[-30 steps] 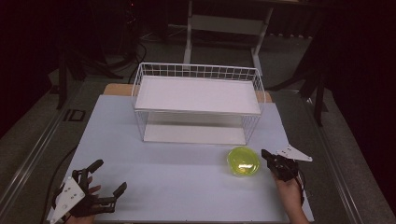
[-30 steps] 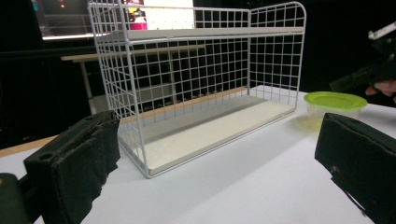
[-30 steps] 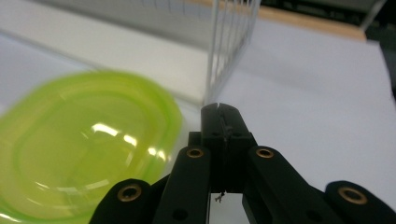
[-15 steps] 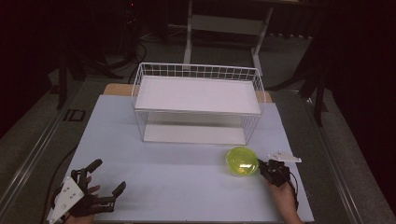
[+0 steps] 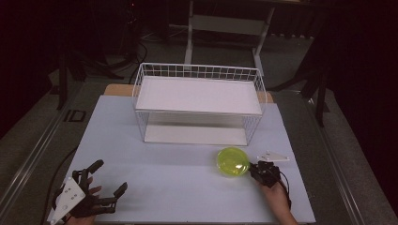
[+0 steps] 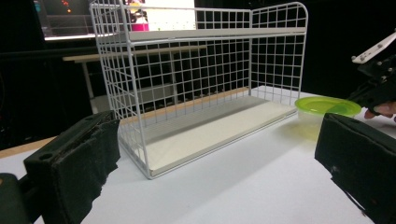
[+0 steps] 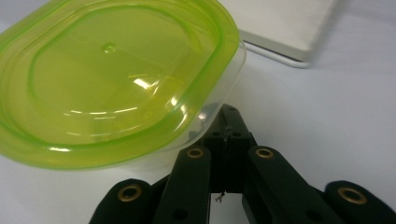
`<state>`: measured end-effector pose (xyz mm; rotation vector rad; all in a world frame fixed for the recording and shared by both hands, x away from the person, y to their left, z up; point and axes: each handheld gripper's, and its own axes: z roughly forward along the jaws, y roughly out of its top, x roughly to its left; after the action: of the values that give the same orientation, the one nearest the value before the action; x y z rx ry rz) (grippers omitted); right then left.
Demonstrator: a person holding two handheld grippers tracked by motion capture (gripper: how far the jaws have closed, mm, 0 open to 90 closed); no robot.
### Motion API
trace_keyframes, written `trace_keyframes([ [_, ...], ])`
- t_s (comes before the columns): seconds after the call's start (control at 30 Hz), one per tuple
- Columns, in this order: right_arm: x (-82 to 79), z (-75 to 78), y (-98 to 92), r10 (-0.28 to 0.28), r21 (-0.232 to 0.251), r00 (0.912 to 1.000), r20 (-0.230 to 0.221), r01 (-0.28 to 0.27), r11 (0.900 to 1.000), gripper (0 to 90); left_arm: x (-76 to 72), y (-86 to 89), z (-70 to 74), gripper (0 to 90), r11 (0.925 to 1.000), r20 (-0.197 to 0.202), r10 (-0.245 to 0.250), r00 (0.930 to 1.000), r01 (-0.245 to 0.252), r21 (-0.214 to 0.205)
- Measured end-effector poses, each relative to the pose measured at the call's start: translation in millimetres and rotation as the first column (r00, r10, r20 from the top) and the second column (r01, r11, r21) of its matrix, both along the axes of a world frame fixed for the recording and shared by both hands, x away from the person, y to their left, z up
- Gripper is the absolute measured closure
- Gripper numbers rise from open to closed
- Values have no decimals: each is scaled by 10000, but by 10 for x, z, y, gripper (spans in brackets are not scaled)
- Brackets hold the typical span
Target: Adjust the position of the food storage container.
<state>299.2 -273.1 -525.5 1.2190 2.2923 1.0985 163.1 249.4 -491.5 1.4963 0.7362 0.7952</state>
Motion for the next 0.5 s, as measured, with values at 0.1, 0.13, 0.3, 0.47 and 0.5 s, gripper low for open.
trace_keyframes([
  [0.1, -15, -4, 101, 306, 65, 9995, -65, -305, 9995, 900, -1, 1, 1, 3, 10000, 7, 11, 10000, -11, -13],
  [0.13, -18, -6, 125, 378, 58, 9993, -59, -378, 9993, 900, -1, 2, -1, 3, 10000, -4, 22, 10000, -22, -22],
  [0.3, -21, -13, 257, 660, 207, 9976, -231, -655, 9976, 900, 0, -3, 0, 3, 10000, -10, -19, 10000, 19, 13],
  [0.47, -1, -36, 358, 710, 192, 9970, -319, -705, 9973, 900, -4, 2, 2, 3, 10000, 2, 6, 10000, -6, -5],
  [0.5, 6, -33, 366, 623, 92, 9977, -249, -621, 9980, 900, -6, 5, 4, 3, 10000, -1, 2, 10000, -2, -19],
])
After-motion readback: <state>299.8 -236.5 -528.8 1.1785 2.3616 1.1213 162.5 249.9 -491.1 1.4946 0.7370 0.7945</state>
